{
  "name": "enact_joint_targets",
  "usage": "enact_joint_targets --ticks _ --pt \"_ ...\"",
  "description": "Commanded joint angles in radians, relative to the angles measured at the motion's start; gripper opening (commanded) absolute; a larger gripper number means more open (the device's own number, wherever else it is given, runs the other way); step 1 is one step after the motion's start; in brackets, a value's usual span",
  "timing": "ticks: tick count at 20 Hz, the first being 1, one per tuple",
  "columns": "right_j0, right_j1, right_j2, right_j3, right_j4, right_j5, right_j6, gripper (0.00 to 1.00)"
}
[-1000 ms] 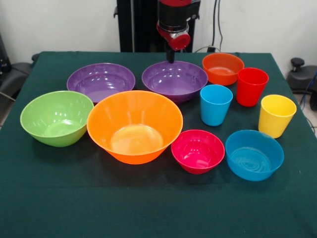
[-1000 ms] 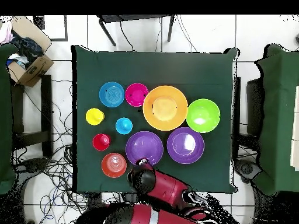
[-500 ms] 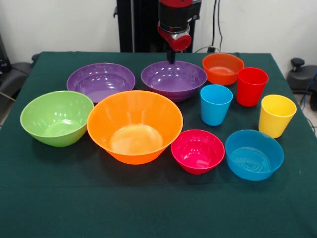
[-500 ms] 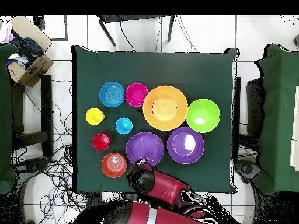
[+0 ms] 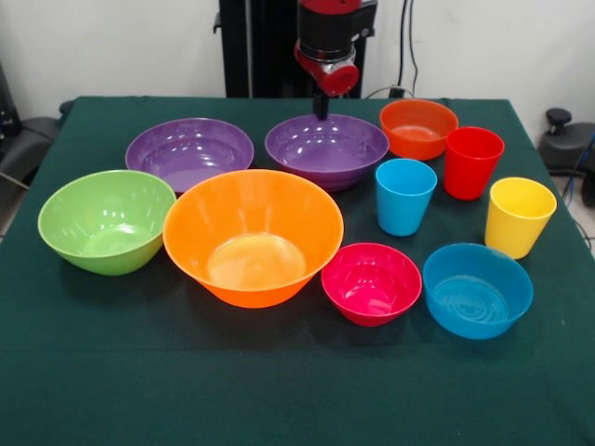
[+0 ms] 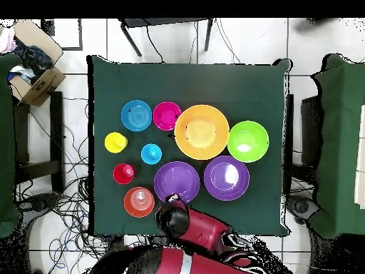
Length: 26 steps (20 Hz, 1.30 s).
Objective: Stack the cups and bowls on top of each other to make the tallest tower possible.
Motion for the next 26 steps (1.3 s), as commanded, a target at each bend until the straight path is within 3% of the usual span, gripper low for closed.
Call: enact_joint_targets --ticks 1,9,13,26 --pt "0.023 0.036 0.042 -0.110 -0.043 -0.028 0.040 1.00" --pt "0.043 0.029 0.022 -0.129 -0.058 0.037 0.008 1.00" --pt "0.009 0.032 0.054 -0.125 -0.059 0.056 0.013 1.00" --pt "-0.021 0.140 0.073 -0.171 -0.074 -0.050 0.043 1.00"
